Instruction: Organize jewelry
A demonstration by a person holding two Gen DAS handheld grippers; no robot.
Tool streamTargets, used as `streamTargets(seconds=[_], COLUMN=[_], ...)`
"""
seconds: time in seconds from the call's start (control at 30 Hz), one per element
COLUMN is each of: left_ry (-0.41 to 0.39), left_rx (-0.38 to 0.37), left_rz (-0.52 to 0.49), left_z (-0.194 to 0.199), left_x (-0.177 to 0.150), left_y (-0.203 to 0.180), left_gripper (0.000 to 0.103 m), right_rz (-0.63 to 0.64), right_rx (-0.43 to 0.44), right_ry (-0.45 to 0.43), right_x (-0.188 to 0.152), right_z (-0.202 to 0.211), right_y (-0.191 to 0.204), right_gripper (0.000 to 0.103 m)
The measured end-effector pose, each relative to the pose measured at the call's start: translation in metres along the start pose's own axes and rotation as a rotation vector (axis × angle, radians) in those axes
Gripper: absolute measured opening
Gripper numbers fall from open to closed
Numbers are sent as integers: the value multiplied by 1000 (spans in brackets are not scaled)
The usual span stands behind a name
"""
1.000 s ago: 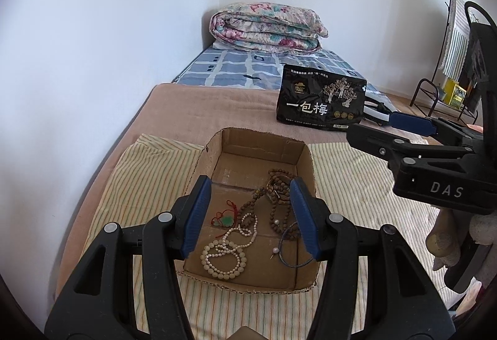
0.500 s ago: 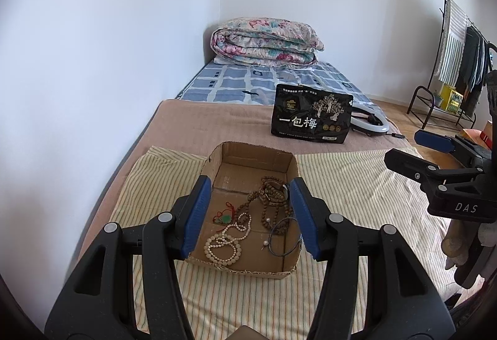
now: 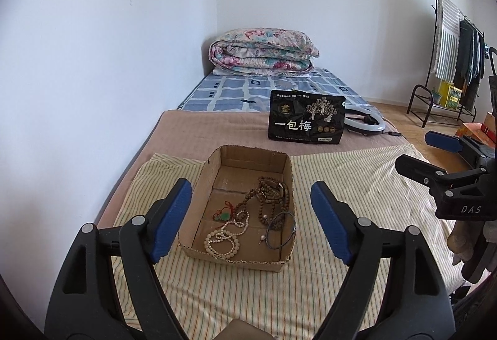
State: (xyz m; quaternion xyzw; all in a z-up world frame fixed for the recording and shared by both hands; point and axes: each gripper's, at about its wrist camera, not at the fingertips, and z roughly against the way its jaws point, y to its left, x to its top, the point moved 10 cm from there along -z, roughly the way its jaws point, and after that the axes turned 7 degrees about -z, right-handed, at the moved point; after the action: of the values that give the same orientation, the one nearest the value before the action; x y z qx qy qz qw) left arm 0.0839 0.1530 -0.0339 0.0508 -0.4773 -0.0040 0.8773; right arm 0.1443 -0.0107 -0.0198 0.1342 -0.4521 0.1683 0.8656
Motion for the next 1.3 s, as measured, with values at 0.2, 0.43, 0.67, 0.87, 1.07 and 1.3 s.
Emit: streamTargets(seconds=[0.2, 0.43, 0.67, 0.87, 1.07, 1.3], left_ry=[10, 7, 9, -1, 14, 10], left_rx=[-5, -10, 1, 15, 43, 52], left_rz=[-15, -16, -31, -30, -26, -22], left_z=[-2, 0, -1, 1, 1, 2], left_x=[-5, -5, -4, -3, -5, -5], left_y=[-9, -13, -16, -16, -13, -13], left_gripper=[82, 86, 94, 100, 101, 102], right_rz=[0, -25, -34, -32, -26, -19], right_rx=[-11, -27, -39, -46, -47, -48], right_ry=[11, 4, 16, 14, 19, 15], right_x=[-9, -11, -17, -17, -19, -18], right_z=[-6, -5, -7, -6, -6, -4], right_y=[-6, -18, -26, -28, -27, -27], right_gripper=[102, 103, 103, 103, 103, 103])
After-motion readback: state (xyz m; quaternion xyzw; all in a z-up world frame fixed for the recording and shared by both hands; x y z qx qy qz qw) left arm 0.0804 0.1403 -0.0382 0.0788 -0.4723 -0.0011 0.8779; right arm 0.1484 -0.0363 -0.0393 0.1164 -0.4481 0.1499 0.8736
